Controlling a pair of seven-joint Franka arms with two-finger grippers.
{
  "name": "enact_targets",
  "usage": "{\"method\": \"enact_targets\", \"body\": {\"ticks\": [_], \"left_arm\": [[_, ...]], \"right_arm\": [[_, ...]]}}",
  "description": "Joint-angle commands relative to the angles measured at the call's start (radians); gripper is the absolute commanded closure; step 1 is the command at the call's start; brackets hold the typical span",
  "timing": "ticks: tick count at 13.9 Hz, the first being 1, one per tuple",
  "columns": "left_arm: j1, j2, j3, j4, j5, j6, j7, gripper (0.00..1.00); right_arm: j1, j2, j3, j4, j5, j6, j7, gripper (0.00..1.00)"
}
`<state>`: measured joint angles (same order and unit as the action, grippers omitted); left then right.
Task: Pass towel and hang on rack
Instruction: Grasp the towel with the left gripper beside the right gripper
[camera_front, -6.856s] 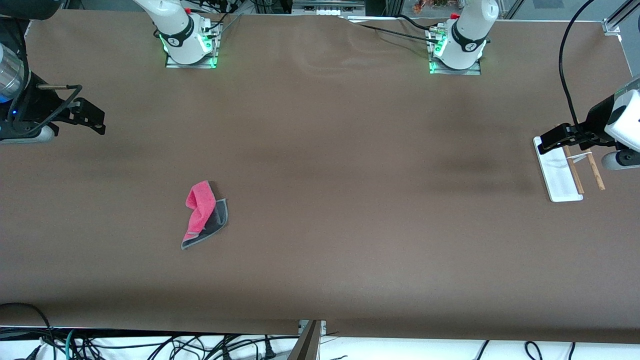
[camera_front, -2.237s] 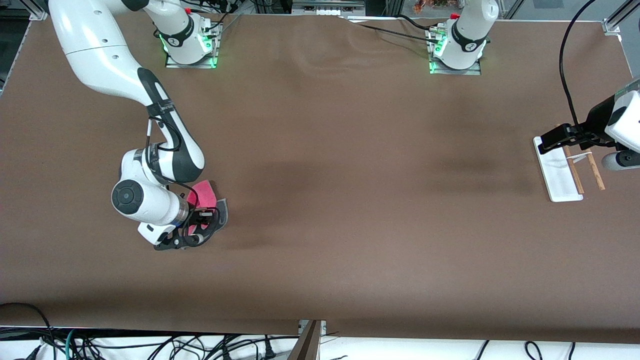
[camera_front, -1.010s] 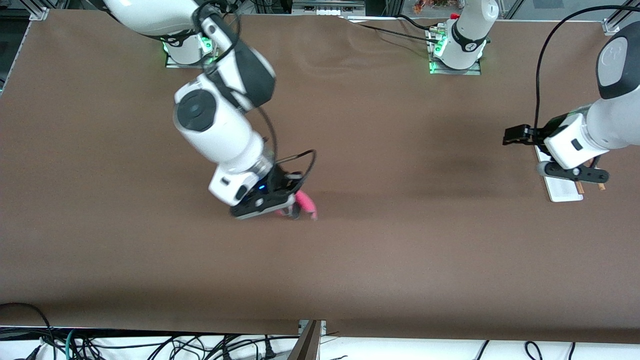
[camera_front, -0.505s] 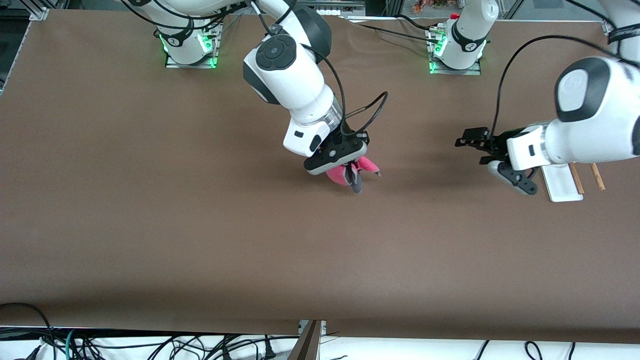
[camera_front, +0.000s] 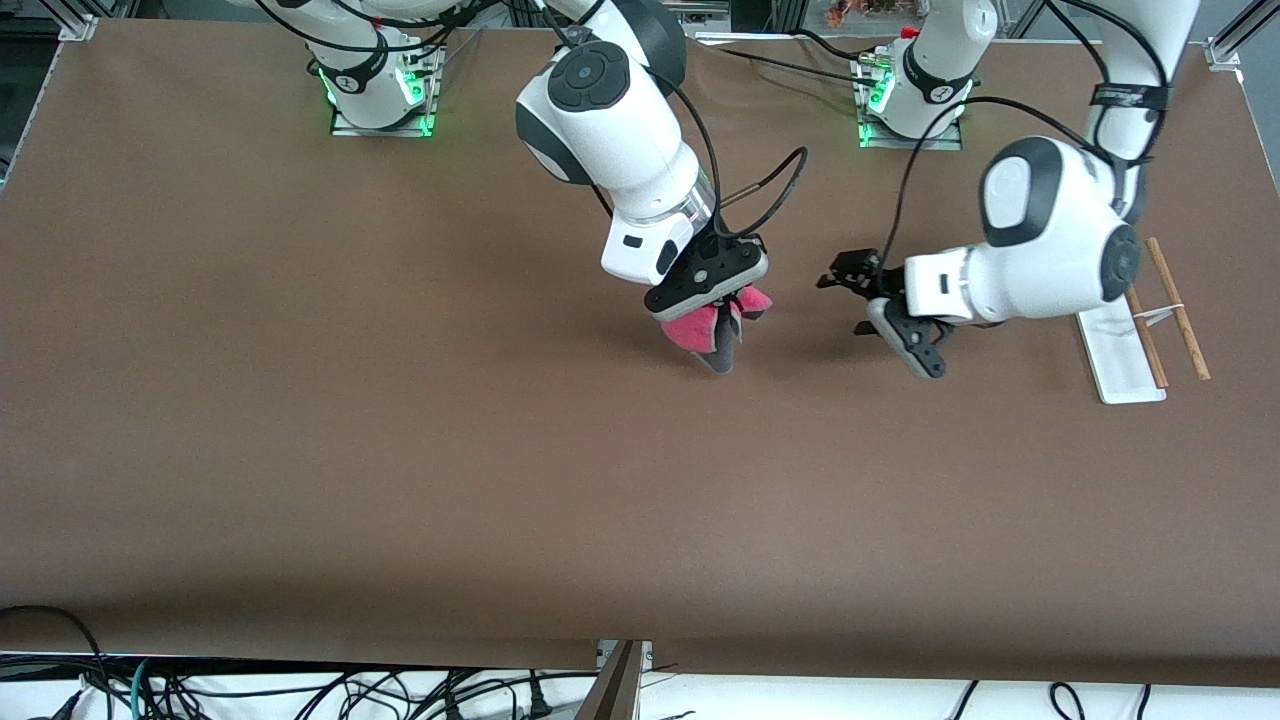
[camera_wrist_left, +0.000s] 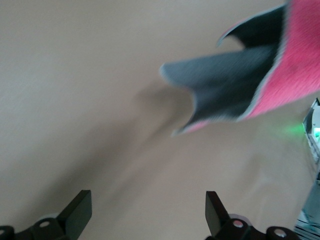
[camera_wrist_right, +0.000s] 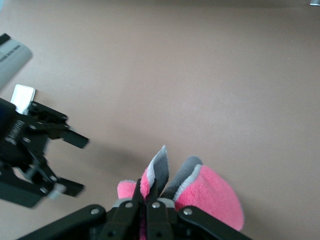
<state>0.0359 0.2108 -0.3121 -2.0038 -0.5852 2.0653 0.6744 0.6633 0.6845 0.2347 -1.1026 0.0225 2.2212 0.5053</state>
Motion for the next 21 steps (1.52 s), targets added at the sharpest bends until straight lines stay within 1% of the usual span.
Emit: {"method": "enact_targets", "body": {"ticks": [1, 2, 3, 6, 10, 12, 17, 18, 20, 21], "left_arm": [[0.005, -0.038, -0.095, -0.108, -0.079, 0.178, 0.034, 0.0], [0.005, -0.031, -0.129, -0.128, -0.099, 0.241, 0.034, 0.0], [0.004, -0.022, -0.145, -0.131, -0.103, 0.277, 0.034, 0.0], [0.002, 0.007, -0.154, -0.116, -0.104, 0.311, 0.034, 0.0], [-0.007, 0.016, -0.212, -0.113, -0.108, 0.387, 0.033, 0.0], [-0.016, 0.024, -0.216, -0.112, -0.107, 0.42, 0.033, 0.0], [-0.025, 0.051, -0.216, -0.066, -0.094, 0.437, 0.034, 0.0], [-0.025, 0.053, -0.216, -0.063, -0.093, 0.437, 0.036, 0.07], [-0.024, 0.051, -0.216, -0.062, -0.093, 0.435, 0.037, 0.57], [-0.021, 0.053, -0.216, -0.062, -0.093, 0.435, 0.037, 0.79]], "right_arm": [[0.005, 0.007, -0.003, 0.026, 0.001, -0.002, 0.006, 1.0], [0.007, 0.009, -0.003, 0.026, 0.001, 0.001, 0.004, 1.0], [0.006, 0.009, -0.003, 0.026, 0.001, 0.011, 0.004, 1.0], [0.005, 0.009, -0.003, 0.026, 0.001, 0.012, 0.002, 1.0], [0.005, 0.009, -0.005, 0.026, 0.001, 0.02, 0.001, 1.0], [0.005, 0.009, -0.005, 0.026, 0.001, 0.025, 0.001, 1.0], [0.005, 0.009, -0.005, 0.026, 0.001, 0.025, -0.001, 1.0], [0.005, 0.009, -0.005, 0.026, 0.001, 0.025, -0.001, 1.0], [0.005, 0.009, -0.005, 0.026, 0.001, 0.029, -0.001, 1.0], [0.005, 0.009, -0.005, 0.026, 0.001, 0.032, -0.002, 1.0]]}}
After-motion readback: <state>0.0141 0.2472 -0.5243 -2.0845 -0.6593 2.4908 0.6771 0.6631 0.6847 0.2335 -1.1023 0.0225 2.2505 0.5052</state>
